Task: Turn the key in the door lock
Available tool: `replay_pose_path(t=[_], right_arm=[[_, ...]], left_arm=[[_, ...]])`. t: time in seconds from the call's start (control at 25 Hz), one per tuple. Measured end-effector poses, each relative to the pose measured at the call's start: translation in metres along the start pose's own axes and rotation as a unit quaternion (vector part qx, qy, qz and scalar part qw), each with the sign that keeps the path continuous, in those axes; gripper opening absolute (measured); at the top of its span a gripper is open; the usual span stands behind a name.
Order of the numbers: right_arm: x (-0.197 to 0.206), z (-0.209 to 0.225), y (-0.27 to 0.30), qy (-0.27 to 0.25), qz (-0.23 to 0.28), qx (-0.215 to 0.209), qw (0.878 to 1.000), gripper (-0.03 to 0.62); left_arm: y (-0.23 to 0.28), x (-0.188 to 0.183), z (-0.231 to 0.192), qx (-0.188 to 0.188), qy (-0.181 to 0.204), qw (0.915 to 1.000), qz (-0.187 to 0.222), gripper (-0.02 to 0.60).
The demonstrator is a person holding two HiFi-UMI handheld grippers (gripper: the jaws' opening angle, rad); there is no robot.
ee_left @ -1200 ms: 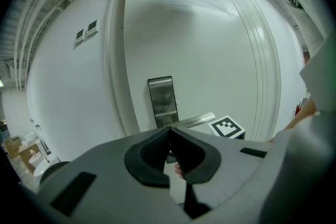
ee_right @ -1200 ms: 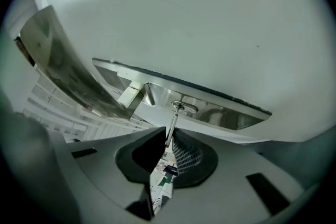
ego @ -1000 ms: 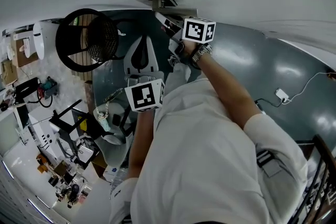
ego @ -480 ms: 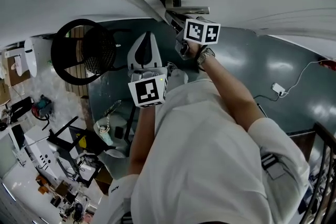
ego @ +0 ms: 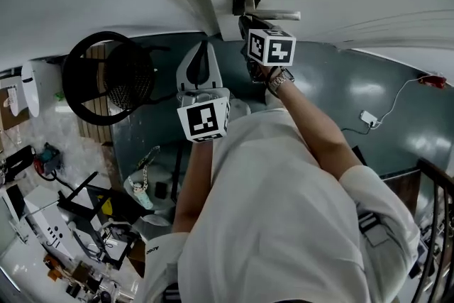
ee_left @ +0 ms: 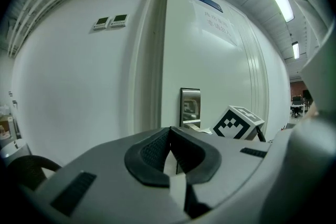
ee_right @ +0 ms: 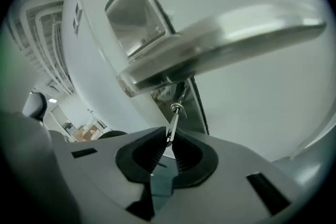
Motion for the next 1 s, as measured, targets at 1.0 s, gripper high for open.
replay_pose_path(t=[1.0], right_arm=[[0.013, -0.026, 0.011, -0.293, 0.039, 0.292, 0.91, 0.041]], left_arm=[[0.002, 0.019, -0.071, 0.065, -0.029, 0.9968, 0.038, 0.009]])
Point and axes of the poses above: the fingertips, and each gripper's own axes: y forward along the fingers, z to its right, x out of its underside, the point moved 6 cm from there along -y, backward along the fingers, and after that the axes turned 12 degrees about y, right-handed, at the moved point
